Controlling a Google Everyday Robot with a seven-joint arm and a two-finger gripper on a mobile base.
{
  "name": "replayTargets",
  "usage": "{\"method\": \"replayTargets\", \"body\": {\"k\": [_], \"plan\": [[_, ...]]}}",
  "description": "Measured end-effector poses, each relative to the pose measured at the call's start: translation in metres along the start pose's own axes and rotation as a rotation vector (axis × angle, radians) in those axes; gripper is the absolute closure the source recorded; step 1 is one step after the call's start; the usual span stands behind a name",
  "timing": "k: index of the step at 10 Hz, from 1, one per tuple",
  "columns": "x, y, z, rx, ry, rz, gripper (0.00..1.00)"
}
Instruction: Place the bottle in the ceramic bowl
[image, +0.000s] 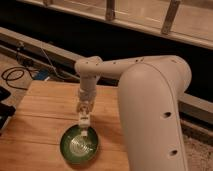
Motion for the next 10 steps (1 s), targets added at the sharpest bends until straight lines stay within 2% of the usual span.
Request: {"method": "replayTargets", "body": {"k": [1, 2, 4, 5, 7, 9, 10], "plan": [[0.004, 0.012, 0.007, 0.029, 0.029, -0.007, 1.00], [0.008, 0.014, 0.016, 0.039, 0.053, 0.000, 1.00], [0.035, 0.009, 0.044, 0.036, 0.119, 0.035, 1.00], [0.045, 0.008, 0.052, 0.031, 0.137, 0.047, 1.00], [0.070, -0.007, 0.067, 0.003, 0.167, 0.093, 1.00], [0.075, -0.008, 0.071, -0.005, 0.176, 0.097, 0.98], [0.075, -0.006, 0.071, -0.007, 0.177, 0.094, 0.91]]}}
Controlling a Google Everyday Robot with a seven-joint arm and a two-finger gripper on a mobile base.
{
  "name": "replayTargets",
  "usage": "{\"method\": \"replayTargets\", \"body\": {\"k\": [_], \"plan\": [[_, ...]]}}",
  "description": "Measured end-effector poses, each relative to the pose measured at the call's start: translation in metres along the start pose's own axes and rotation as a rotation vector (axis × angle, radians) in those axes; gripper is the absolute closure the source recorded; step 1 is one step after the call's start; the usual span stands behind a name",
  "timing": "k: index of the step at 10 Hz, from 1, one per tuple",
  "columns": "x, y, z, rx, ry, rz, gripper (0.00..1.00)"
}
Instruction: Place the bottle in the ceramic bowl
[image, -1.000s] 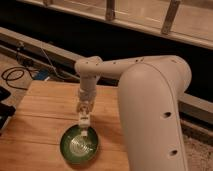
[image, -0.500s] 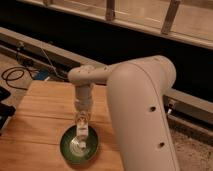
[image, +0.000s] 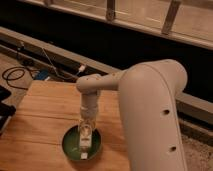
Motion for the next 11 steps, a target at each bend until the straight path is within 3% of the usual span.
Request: {"method": "replayTargets", "body": {"k": [7, 11], "plan": [[-0.0003, -0.0012, 0.0000, 0.001, 0.000, 0.000, 0.23], [-0.0006, -0.0024, -0.0001, 0.001, -0.001, 0.002, 0.20]]}}
